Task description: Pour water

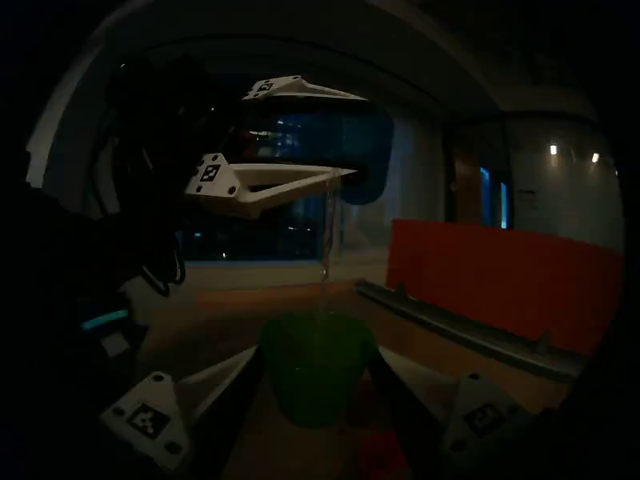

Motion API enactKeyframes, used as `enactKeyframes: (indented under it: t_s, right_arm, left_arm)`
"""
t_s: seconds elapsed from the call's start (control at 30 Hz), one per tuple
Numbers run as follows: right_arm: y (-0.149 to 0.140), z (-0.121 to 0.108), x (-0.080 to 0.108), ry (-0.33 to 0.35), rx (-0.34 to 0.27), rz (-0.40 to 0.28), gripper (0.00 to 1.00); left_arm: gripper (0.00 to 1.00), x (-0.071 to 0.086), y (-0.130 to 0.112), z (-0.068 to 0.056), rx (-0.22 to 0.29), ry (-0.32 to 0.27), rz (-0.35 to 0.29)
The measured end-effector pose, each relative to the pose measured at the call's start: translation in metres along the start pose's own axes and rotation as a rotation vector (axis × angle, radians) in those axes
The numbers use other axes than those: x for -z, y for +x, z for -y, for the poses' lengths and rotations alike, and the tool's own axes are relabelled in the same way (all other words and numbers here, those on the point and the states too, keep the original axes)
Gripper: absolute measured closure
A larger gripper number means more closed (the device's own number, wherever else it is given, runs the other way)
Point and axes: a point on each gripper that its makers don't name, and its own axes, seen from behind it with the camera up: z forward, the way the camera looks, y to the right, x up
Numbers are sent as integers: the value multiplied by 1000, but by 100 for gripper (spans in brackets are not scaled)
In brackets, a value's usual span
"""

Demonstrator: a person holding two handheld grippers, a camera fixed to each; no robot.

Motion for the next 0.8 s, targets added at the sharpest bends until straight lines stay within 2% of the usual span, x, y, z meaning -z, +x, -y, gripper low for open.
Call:
enactKeyframes:
  t_s: [0.8]
  right_arm:
    - [-1,-3,4,-8,1,1,0]
  left_arm:
    - [10,-4,5,3,-56,-9,7]
